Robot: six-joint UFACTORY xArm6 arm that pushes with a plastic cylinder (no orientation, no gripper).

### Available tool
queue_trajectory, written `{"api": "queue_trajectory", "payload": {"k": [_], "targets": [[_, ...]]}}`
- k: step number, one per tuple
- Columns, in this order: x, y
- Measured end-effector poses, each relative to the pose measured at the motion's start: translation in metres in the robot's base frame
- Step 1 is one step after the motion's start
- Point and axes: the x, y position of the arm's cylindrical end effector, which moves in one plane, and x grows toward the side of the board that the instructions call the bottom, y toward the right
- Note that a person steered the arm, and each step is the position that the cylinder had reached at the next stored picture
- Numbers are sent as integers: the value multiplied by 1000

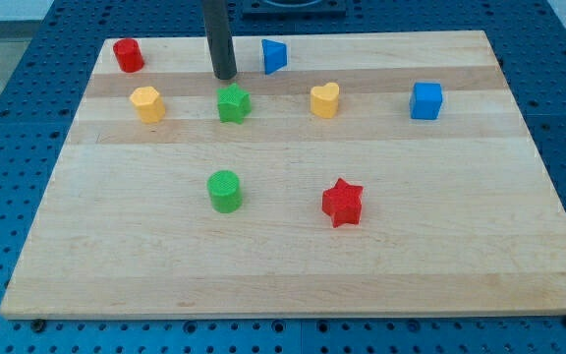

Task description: Slide the hexagon vertically above the blue cube

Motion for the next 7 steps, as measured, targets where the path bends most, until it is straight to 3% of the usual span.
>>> {"api": "queue_trajectory", "payload": {"k": [3, 4, 5, 7], "targets": [[58, -3], [119, 7], [147, -11], [142, -164]]}}
